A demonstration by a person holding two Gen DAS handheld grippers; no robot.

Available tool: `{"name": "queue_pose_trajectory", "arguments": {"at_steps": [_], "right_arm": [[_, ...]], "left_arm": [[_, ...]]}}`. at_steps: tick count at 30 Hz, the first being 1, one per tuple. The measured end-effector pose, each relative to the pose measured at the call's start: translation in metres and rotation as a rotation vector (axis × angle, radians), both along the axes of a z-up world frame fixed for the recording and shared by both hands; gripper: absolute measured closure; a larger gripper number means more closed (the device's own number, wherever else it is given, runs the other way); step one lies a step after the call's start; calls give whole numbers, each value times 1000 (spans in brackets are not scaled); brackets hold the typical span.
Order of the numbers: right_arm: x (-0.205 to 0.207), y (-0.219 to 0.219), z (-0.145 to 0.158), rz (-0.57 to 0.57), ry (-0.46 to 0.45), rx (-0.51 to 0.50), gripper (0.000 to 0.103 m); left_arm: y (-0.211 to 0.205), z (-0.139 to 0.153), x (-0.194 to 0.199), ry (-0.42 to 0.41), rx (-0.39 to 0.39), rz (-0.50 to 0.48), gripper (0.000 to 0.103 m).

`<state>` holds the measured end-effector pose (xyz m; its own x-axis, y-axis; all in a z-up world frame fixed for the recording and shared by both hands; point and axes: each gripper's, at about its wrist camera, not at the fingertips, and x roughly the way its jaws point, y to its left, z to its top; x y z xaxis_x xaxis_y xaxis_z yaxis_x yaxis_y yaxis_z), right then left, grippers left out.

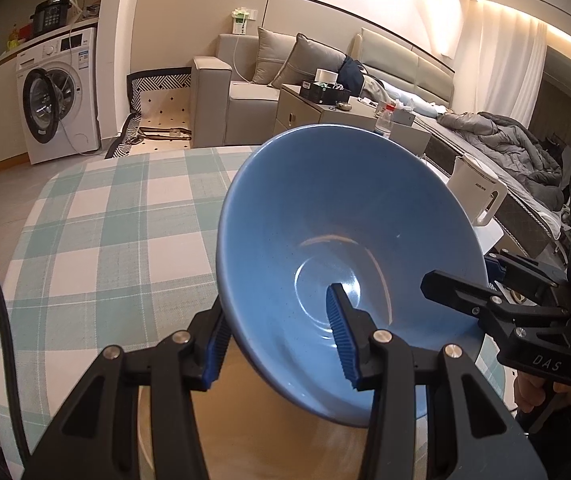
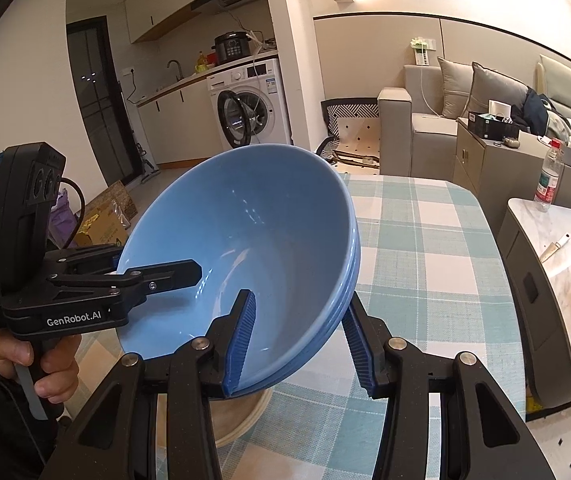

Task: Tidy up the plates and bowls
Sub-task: 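Hold the nested bowls with both grippers and carry them onto the cream plate stack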

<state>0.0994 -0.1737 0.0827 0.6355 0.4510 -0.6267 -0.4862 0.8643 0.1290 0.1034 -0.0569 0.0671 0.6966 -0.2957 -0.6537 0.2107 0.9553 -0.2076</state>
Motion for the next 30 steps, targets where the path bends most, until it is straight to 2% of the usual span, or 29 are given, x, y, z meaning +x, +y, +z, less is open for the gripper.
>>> {"name": "queue_pose_trajectory", "arguments": {"at_steps": [11,30], "right_arm": [[-15,24,-2,55,-5,1,57],[-44,48,-4,92,-22,4,57]], "left_arm": [[18,-2,-24,-5,0,54,58],[41,-1,-55,-27,18,87,58]]}}
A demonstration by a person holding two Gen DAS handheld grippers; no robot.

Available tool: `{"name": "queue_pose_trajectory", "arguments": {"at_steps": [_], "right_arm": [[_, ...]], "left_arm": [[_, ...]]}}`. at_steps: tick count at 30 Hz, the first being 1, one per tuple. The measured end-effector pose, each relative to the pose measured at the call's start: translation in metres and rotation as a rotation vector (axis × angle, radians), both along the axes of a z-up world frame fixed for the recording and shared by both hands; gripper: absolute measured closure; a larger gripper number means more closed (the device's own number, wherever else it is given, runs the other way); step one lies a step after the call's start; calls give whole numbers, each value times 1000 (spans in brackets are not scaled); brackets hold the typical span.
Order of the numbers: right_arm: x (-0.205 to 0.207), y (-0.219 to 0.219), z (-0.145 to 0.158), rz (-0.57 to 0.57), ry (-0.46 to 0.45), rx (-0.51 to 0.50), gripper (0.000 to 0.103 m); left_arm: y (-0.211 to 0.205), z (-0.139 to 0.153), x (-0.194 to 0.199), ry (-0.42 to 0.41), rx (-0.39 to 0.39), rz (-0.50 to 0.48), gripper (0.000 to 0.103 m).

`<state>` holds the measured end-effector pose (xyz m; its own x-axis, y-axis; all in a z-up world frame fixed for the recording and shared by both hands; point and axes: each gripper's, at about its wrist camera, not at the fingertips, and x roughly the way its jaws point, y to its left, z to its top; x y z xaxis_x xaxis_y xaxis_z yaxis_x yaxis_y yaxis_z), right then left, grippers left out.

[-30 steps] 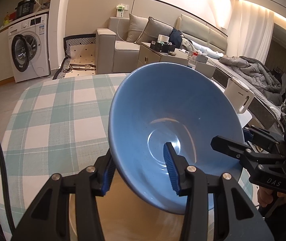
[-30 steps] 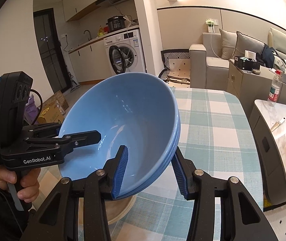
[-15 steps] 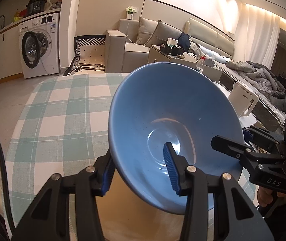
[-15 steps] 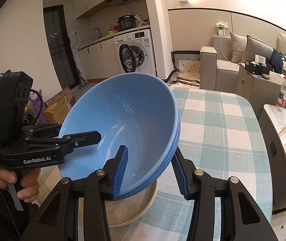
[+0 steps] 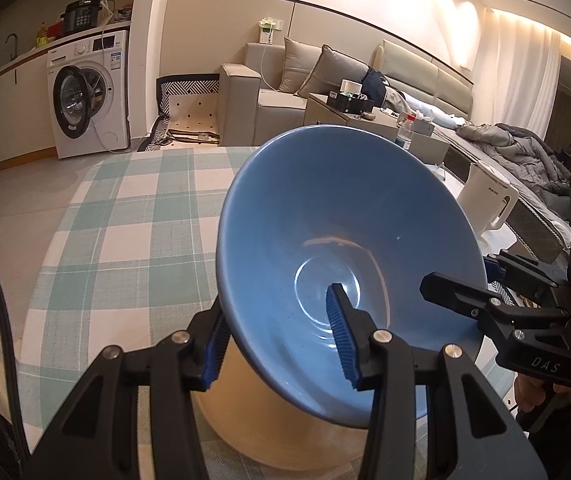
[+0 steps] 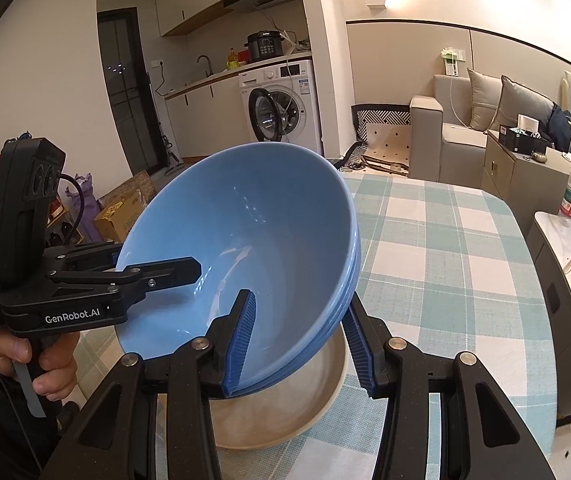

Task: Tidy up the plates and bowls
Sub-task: 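Hold the nested bowls with both grippers and carry them onto the cream plate stack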

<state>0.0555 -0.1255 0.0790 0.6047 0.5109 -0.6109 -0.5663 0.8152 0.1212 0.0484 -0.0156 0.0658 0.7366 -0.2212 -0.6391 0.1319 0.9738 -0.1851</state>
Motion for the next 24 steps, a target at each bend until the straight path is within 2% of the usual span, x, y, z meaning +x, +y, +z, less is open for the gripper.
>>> {"name": "queue_pose_trajectory", "arguments": {"at_steps": [24], "right_arm": [[-8,16,-32,1,71,-31,57]], "left_arm": [[10,-29,-8,63,6,1,58]]}}
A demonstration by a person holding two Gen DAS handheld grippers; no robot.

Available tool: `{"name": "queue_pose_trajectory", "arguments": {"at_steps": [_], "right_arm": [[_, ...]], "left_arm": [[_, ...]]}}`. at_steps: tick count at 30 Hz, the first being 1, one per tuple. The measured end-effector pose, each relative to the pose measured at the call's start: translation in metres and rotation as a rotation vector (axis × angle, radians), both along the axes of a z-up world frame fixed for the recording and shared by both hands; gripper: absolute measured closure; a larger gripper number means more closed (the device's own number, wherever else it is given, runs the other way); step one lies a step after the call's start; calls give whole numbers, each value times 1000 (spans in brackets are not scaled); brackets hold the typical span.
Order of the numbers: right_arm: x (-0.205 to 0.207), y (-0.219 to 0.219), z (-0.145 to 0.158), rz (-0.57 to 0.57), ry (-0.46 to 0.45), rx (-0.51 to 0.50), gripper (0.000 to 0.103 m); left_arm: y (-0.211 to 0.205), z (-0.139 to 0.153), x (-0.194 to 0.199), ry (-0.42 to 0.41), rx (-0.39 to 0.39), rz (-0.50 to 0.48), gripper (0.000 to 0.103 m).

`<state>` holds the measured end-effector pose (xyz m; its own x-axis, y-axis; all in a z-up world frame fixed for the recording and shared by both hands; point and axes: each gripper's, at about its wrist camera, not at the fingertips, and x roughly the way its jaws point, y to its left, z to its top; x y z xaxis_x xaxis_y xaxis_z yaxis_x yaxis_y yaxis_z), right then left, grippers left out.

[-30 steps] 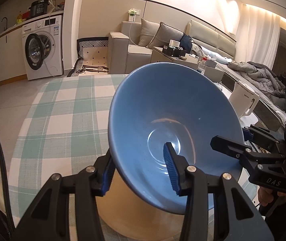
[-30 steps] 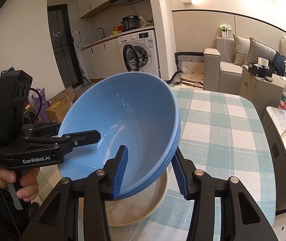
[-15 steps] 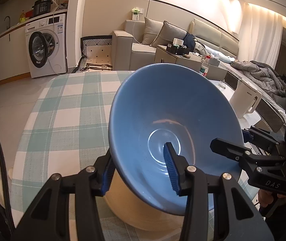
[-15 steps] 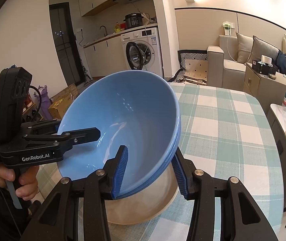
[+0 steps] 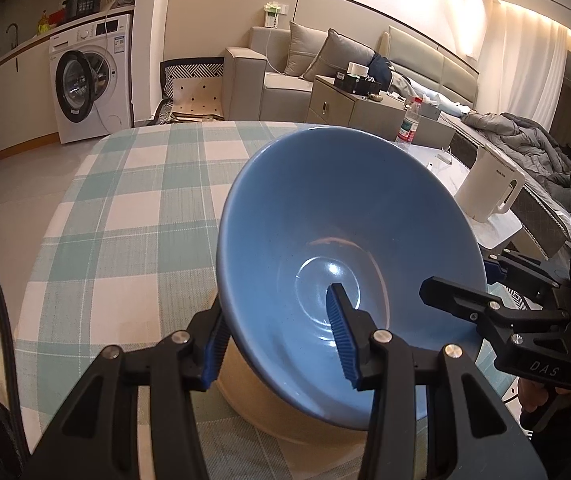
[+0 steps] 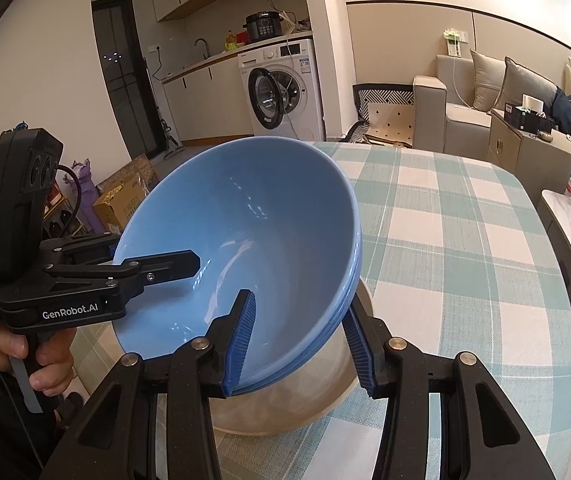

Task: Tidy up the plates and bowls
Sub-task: 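Hold the nested bowls with both grippers and carry them onto the cream plate stack, then open both grippers to release the bowls on the plate stack, then withdraw both open grippers back from the bowl and plate stack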

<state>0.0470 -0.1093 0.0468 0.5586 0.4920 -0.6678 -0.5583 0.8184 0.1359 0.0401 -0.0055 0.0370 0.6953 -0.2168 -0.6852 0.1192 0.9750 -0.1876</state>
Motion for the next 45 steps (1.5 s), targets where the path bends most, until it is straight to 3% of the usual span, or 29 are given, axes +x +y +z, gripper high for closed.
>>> {"name": "queue_pose_trajectory", "arguments": {"at_steps": [21,25,29,34,36,39,45], "right_arm": [[13,12,-2,-42,-1,13,50],[10,11,-2,-46,-24,3,42],[0,5,6,-34,-81,35,19],[-11,-4,5,-48,-110,36,12],[-14,-10,4,-63,-115,51,1],[-21,-15,5,-71,-124,65,1],[-39,-16,6,-48,-160,62,1]], "left_arm": [[11,-15,10,2,-26,4,53],[8,-12,6,-34,8,2,41],[11,-7,2,-58,19,11,35],[17,-6,-8,-75,13,37,23],[19,-4,-15,-95,5,37,16],[17,-1,-27,-130,31,41,5],[22,2,-46,-180,42,59,0]]}}
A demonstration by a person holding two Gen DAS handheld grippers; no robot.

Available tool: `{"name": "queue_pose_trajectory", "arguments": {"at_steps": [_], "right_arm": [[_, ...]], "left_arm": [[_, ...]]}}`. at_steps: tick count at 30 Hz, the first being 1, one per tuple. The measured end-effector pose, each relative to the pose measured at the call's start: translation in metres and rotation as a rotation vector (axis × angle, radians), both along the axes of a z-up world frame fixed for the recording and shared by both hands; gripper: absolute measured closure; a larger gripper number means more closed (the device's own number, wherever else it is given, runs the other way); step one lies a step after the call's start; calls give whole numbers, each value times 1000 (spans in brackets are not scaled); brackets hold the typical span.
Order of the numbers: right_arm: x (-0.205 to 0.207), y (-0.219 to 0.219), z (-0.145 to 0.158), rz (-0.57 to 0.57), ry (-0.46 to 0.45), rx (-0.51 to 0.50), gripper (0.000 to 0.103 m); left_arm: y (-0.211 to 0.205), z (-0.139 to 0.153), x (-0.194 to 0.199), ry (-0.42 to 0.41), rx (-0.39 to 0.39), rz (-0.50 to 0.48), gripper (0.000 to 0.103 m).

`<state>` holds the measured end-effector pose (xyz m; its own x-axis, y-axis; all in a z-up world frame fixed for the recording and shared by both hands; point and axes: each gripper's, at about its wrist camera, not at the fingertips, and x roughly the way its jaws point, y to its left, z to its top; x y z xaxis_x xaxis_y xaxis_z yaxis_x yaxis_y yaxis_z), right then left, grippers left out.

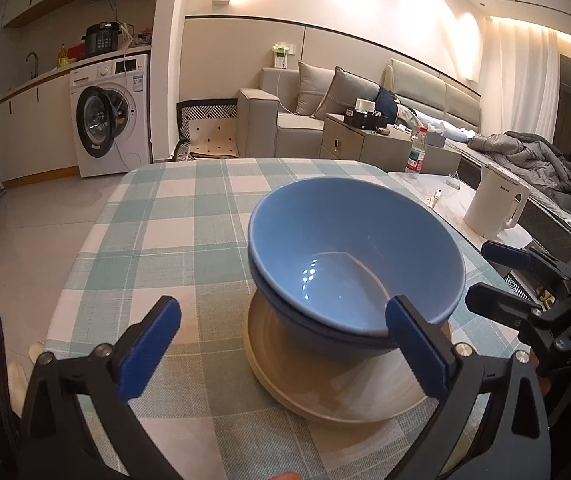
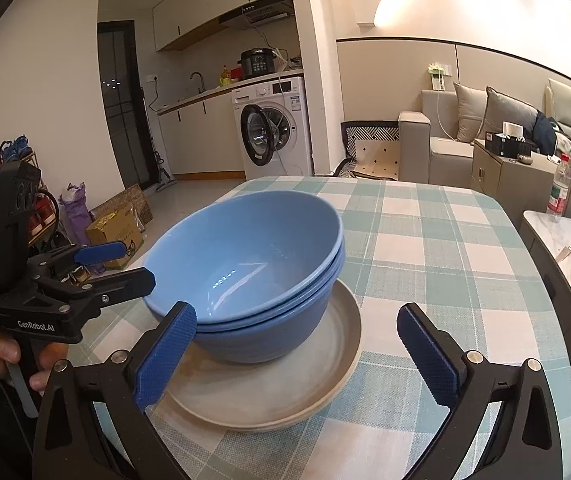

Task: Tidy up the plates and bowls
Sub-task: 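Withdraw both open grippers back from the bowl and plate stack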

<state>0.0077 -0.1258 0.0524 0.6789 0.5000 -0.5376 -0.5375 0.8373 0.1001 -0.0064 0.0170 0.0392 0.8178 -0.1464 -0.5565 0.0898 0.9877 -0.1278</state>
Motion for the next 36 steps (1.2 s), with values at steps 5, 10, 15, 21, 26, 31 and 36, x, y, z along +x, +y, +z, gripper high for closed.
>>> {"name": "queue_pose_trajectory", "arguments": {"at_steps": [5,10,15,21,26,31,36], "right_arm": [[-15,0,1,22,-39,10,1],[-29,-8,3,37,-70,40,1],[-39,-19,3,28,-88,67,1],[-51,-27,-1,17,-96,69,1],[-61,-35,-2,8,-106,73,1],[-70,-41,0,12,-123,91,1],[-82,-45,2,21,-154,102,1]], "left_arm": [[6,-3,-16,-27,6,16,0],[11,-4,-32,-80,-1,36,0],[12,-4,-41,-108,0,36,0],[9,-8,-47,-110,17,32,0],[6,-15,-57,-133,32,41,0],[9,-10,-68,-198,15,64,0],[13,-8,-73,-230,2,71,0]]}}
